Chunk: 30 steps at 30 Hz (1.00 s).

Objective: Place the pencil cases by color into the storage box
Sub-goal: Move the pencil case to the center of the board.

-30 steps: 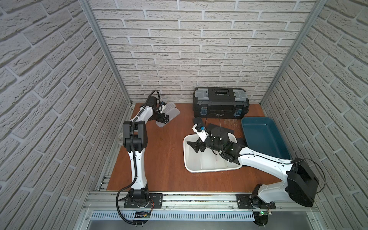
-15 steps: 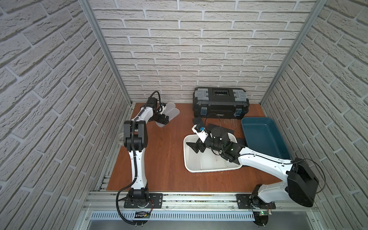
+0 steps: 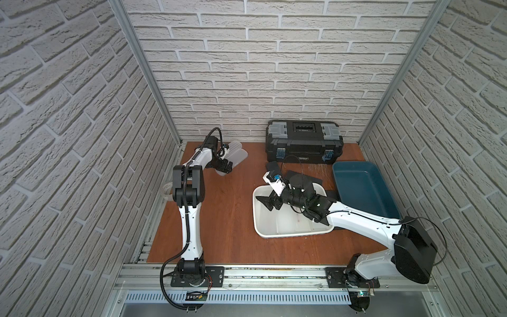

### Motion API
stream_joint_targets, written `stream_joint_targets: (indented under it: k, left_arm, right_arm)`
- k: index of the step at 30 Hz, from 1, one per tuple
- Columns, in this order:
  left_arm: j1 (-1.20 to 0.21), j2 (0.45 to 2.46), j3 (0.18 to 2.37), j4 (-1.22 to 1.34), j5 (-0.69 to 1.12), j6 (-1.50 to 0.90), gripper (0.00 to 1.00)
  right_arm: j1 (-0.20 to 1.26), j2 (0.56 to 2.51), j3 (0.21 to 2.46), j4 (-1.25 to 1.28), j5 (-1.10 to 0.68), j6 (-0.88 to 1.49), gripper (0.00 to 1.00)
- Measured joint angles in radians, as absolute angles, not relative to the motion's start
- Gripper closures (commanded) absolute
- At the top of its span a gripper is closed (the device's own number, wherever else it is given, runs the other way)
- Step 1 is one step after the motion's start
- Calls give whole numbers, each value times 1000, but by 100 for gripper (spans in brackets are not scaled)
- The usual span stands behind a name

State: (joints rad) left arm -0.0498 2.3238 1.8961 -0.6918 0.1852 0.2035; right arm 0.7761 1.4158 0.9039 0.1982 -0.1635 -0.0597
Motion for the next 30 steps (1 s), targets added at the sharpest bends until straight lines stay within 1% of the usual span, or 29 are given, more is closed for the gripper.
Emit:
stream_joint_targets:
  k: [5, 10, 13, 19, 20, 26, 30]
  left_arm:
    - [-70, 2325, 1906, -718, 147, 209, 14]
    - [-105, 2331, 1935, -759, 101, 209, 25]
    - [-128, 2331, 1940, -774, 67, 205, 34]
    - [-164, 2306, 1897, -765, 25, 133, 32]
    - [-170, 2290, 1869, -761, 21, 113, 31]
    - [-223, 2167, 1671, -741, -15, -5, 31]
    - [-279, 2057, 1493, -686, -46, -110, 30]
  right_arm:
    - [776, 1420, 905, 187, -163, -60, 12]
    - [776, 1420, 905, 181, -163, -59, 13]
    - [776, 1411, 905, 170, -160, -56, 13]
    - [776, 1328, 892, 152, -150, -39, 13]
    - [776, 1304, 884, 149, -149, -35, 13]
    - [776, 1182, 825, 134, -137, -9, 14]
    - [776, 1139, 797, 121, -131, 6, 14]
